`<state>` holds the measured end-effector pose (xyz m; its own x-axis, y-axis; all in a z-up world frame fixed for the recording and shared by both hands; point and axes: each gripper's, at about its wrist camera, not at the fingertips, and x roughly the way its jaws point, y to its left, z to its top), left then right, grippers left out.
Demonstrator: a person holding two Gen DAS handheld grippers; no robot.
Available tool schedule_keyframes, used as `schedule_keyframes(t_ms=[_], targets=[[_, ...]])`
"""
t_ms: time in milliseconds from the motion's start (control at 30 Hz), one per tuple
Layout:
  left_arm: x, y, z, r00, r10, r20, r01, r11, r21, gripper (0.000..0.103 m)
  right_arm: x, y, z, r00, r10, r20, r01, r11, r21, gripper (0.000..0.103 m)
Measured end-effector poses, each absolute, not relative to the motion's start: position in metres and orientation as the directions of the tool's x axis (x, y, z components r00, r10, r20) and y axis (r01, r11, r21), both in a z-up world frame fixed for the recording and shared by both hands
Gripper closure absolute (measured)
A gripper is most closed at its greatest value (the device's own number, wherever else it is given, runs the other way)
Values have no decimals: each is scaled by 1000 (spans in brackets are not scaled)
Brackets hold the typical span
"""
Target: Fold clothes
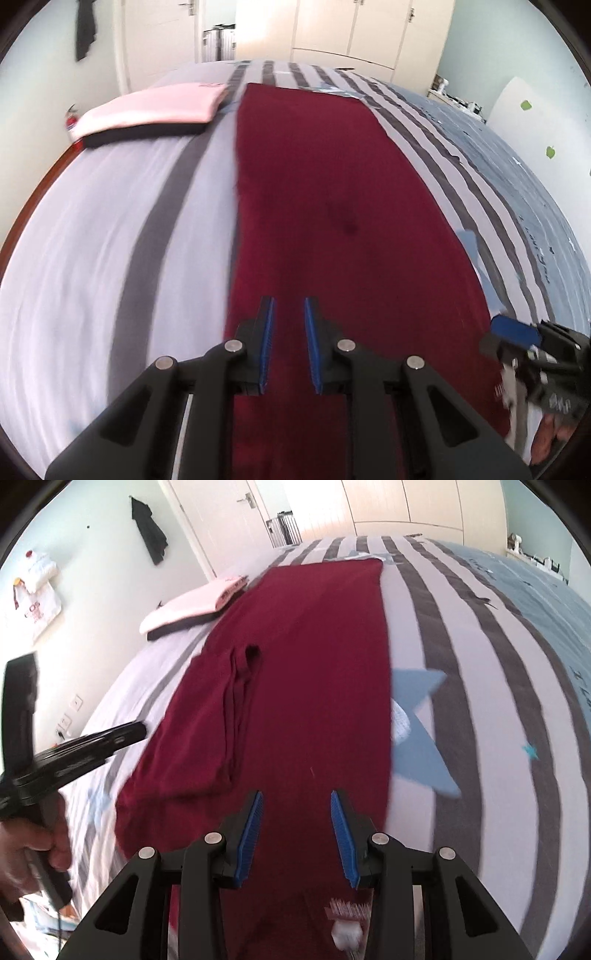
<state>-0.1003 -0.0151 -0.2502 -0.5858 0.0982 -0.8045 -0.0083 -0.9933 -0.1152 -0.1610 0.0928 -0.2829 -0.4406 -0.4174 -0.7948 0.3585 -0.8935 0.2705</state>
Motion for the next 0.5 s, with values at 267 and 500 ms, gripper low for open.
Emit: schedule_keyframes(t_ms=[267, 500], targets=[[-165, -23, -290, -531, 99, -841, 3, -993, -119, 89, -215, 58, -293, -451, -426, -784, 380, -887, 263, 68], [-200, -25, -264, -592, 111, -798, -16, -992, -126, 89, -250, 71, -290, -492, -400, -773, 360, -902, 237, 68]])
